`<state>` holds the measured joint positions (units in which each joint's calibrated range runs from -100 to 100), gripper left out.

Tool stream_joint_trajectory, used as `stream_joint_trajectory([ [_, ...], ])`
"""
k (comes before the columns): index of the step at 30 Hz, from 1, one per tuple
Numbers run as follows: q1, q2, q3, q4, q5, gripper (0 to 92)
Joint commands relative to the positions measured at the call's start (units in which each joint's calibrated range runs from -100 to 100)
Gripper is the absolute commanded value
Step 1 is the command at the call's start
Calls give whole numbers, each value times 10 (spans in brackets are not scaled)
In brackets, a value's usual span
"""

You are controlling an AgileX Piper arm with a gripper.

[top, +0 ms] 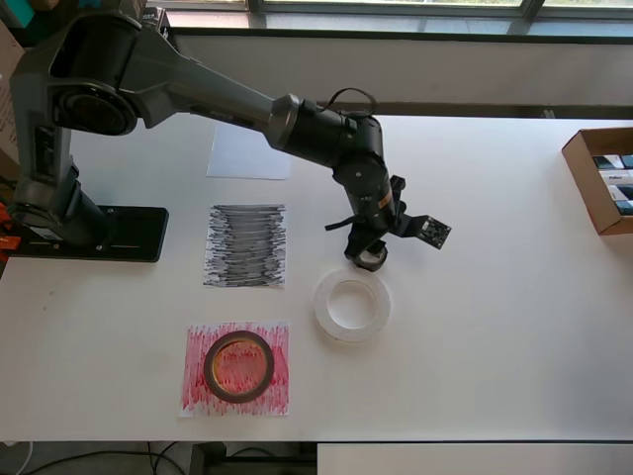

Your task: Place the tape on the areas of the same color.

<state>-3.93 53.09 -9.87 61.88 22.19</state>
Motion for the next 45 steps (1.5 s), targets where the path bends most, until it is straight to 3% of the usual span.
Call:
stream_joint_trajectory([
  [1, 5, 2, -2, -4, -5, 580],
  [32, 11, 30, -3, -8, -5, 572],
  [36, 11, 31, -3, -8, -5, 401],
  [41, 11, 31, -3, -8, -5, 0],
  [45, 11, 31, -3, -8, -11, 0],
])
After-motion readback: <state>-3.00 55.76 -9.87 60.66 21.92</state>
